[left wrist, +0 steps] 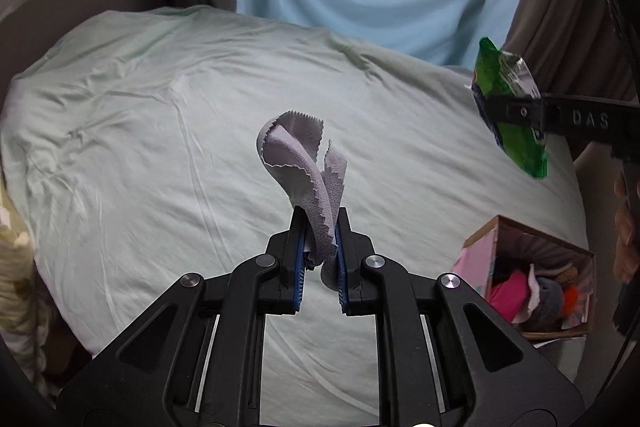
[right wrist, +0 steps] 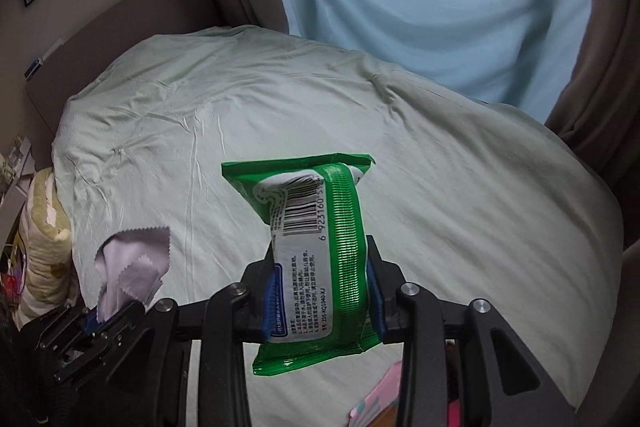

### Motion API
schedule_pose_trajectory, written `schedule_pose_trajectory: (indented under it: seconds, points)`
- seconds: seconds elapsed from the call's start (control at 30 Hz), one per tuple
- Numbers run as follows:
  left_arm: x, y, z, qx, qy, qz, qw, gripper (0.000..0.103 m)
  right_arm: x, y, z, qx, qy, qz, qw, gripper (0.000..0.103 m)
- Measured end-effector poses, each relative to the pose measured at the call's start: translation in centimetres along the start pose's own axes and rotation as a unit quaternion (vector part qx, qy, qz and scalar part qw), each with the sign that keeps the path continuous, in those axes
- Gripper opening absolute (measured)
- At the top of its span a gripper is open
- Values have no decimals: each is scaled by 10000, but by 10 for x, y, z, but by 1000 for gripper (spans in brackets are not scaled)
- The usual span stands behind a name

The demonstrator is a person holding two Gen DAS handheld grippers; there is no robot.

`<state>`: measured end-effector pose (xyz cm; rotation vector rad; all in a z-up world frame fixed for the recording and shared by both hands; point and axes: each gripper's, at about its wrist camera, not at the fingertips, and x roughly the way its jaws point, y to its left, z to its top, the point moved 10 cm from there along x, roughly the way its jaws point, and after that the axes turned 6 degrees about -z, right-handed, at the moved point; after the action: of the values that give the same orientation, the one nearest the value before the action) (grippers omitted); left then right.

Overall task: Organize soft objects
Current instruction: 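Carry the lilac cloth and green wipes pack over the box with both tools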

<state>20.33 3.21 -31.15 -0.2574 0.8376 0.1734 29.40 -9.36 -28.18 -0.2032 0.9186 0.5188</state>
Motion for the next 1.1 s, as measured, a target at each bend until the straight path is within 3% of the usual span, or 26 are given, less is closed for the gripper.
schedule_pose_trajectory:
  seconds: [0.23,0.5,0.8,1.1]
  points:
    - [-39,-78,43,668,-169,-610,9958,11,-77,-46,-21,833,-141,-323,9959,33]
    - [-39,-182,52,1464,36,-1494,9779,11,-120,-117,-65,1807,-106,-1034,9780,33]
    - [4,-265,9,1900,772,-1876,9606,11,-121,-199,-133,2699,391,-1590,9489,33]
    - [78,-305,-74,2182,1778,-1686,9447,11,-84,-244,-196,3089,1017,-1378,9355,33]
